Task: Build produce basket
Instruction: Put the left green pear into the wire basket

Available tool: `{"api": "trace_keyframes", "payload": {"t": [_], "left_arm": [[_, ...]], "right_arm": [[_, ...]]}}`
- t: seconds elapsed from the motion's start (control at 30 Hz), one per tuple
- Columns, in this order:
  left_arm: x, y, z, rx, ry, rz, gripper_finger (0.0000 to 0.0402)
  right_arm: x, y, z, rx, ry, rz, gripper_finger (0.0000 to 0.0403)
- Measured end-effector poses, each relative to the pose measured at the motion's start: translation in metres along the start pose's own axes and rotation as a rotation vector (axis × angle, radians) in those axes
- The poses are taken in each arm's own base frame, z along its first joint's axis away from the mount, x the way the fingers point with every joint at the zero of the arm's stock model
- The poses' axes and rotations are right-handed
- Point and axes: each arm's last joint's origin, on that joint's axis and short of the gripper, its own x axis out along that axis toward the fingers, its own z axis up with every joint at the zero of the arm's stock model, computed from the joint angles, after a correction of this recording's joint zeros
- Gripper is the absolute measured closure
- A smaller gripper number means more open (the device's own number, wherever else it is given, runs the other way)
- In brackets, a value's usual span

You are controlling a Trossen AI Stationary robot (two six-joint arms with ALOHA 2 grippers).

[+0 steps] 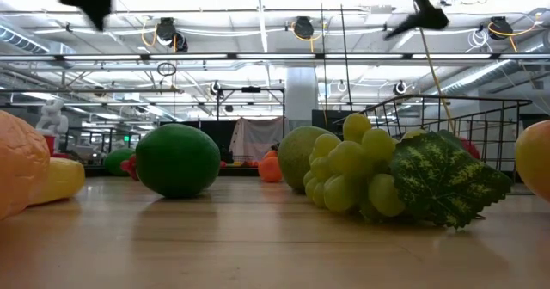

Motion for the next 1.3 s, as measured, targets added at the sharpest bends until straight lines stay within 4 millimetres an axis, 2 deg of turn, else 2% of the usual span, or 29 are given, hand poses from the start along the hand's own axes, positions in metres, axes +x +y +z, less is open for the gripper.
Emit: {"api": "trace_keyframes", "payload": {"t": [0.13, 0.23, 0.33, 0.5, 0.67, 0.8, 1.1, 1.3], "left_arm": [[0.009, 0.009, -0.013, -0.031, 0.1, 0.11, 0.0211], [0.018, 0.012, -0.02, -0.07, 0.154, 0.117, 0.0211], [0.036, 0.012, -0.024, -0.128, 0.222, 0.094, 0.0211], [0.069, 0.012, -0.032, -0.251, 0.357, 0.004, 0.0211], [0.09, 0.016, -0.038, -0.349, 0.404, -0.011, 0.021], [0.1, 0.017, -0.039, -0.392, 0.395, -0.025, 0.0196], [0.129, 0.018, -0.041, -0.41, 0.312, -0.121, 0.0122], [0.15, 0.031, -0.05, -0.455, 0.32, -0.067, 0.0108]], "right_arm": [[0.003, 0.025, -0.014, 0.001, -0.096, 0.08, 0.0022], [0.011, 0.039, -0.024, -0.012, -0.154, 0.108, 0.0022], [0.021, 0.051, -0.033, -0.031, -0.166, 0.136, 0.0022], [0.033, 0.061, -0.053, -0.086, -0.093, 0.149, 0.0022], [0.038, 0.061, -0.063, -0.181, -0.013, 0.133, 0.0022], [0.038, 0.056, -0.061, -0.279, 0.024, 0.119, 0.0022], [0.035, 0.043, -0.033, -0.463, 0.058, 0.172, 0.0022], [0.037, 0.032, -0.022, -0.568, 0.099, 0.173, 0.0022]]}}
